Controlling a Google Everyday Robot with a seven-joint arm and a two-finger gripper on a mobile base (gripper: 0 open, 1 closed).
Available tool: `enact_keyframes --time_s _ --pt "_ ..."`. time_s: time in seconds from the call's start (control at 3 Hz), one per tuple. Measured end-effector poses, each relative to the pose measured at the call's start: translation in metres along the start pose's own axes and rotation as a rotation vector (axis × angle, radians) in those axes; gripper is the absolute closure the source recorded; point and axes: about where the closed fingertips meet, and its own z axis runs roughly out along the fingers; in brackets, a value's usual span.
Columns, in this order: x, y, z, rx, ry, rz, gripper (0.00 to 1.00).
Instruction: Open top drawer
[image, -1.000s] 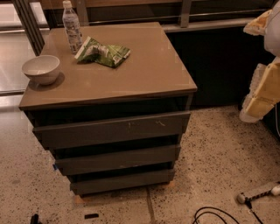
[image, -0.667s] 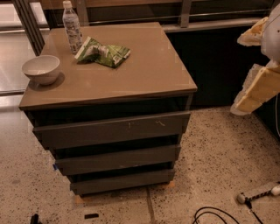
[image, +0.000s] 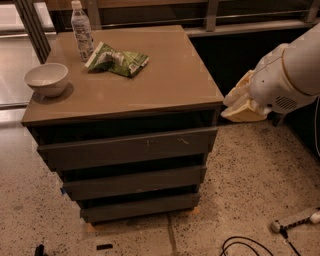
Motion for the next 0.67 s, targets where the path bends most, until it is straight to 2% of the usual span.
enact_keyframes --time_s 0.33,0.67 --pt "-0.0095 0.0210 0.0670 -0.080 -0.120 -0.011 0.89" --pt "-0.0123 0.0210 0.0683 -0.079 -0.131 -0.016 1.00"
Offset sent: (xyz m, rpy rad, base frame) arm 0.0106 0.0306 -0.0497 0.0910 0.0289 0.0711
